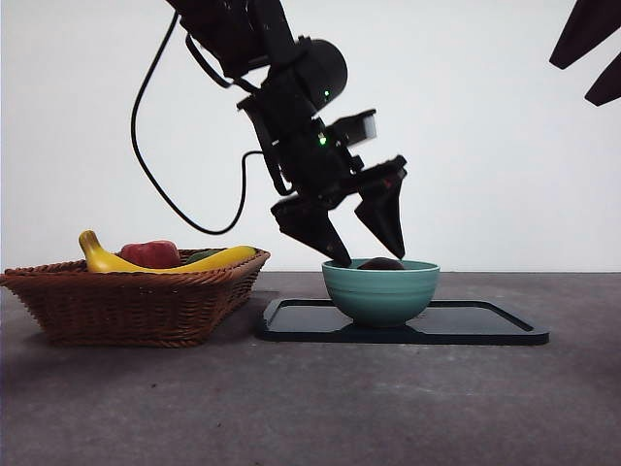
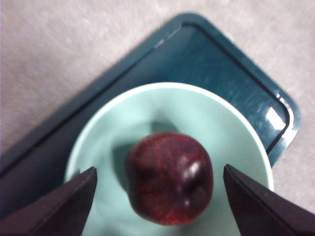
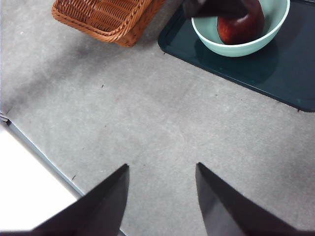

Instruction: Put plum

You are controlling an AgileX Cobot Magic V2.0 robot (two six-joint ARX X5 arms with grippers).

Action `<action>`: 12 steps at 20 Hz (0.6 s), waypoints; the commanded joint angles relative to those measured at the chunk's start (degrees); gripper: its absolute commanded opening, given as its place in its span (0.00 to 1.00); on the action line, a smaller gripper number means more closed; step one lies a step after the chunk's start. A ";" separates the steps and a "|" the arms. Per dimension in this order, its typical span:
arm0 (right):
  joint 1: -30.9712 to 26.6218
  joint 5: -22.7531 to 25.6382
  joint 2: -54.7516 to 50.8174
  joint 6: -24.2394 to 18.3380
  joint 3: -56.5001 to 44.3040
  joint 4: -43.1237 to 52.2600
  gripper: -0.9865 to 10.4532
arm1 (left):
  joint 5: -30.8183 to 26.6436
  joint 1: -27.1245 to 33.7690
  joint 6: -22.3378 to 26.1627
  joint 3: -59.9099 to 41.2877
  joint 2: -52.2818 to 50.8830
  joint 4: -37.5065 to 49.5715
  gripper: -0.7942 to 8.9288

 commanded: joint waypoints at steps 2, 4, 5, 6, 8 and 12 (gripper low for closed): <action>0.35 -0.17 0.24 0.37 0.46 0.15 0.27 | -0.35 -1.05 1.49 1.79 2.82 0.48 0.50; 0.35 -0.15 0.24 0.37 0.46 0.15 0.27 | -0.50 -1.20 1.51 1.79 3.41 0.48 0.50; 0.35 -0.15 0.24 0.35 0.46 0.13 0.27 | -0.52 -1.31 1.62 1.79 3.69 0.50 0.50; 0.35 -0.15 0.24 0.35 0.46 0.13 0.27 | -0.57 -1.40 1.66 1.79 3.80 0.50 0.50; 0.35 -0.15 0.24 0.26 0.46 0.17 0.27 | -0.74 -1.60 1.66 1.79 3.89 0.48 0.49; 0.35 -0.13 0.24 0.17 0.46 0.24 0.27 | -2.21 -2.12 1.66 1.79 3.89 0.39 0.36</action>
